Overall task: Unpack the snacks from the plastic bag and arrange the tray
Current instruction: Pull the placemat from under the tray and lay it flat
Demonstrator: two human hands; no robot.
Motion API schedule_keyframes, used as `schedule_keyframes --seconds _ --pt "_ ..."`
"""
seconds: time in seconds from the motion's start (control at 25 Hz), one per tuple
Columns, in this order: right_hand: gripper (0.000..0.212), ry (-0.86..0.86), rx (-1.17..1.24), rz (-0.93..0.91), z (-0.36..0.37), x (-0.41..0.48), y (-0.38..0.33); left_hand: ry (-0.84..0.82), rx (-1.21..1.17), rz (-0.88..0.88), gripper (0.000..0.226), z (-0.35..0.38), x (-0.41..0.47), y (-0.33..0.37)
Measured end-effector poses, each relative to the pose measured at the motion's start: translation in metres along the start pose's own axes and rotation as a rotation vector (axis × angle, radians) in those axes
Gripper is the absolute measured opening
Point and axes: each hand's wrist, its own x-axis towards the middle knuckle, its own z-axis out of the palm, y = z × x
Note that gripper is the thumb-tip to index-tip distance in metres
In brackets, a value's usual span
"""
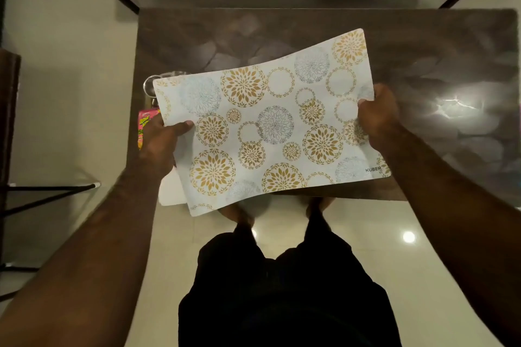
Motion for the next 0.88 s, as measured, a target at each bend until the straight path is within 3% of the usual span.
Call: schedule_keyframes --seconds 0.12,0.4,0.52,0.72,0.88 --pt "0.034 -0.027 0.051 0.049 -0.054 0.042 0.025 -0.010 0.047 -0.009 0.053 0.064 -0.004 0.002" --pt "0.032 -0.020 0.050 0.155 -0.131 0.115 0.071 0.055 0.271 0.083 0.035 0.206 0.008 0.003" --pt "0.025 0.019 0.058 0.179 -0.144 0.154 0.083 0.036 0.360 0.105 0.029 0.249 0.040 0.012" --pt "0.032 0.069 0.067 0.186 -0.142 0.218 0.103 0.038 0.452 0.180 0.024 0.308 0.096 0.003" --pt "0.034 0.084 0.080 0.213 -0.137 0.257 0.123 -0.039 0.406 0.108 0.026 0.347 0.132 -0.018"
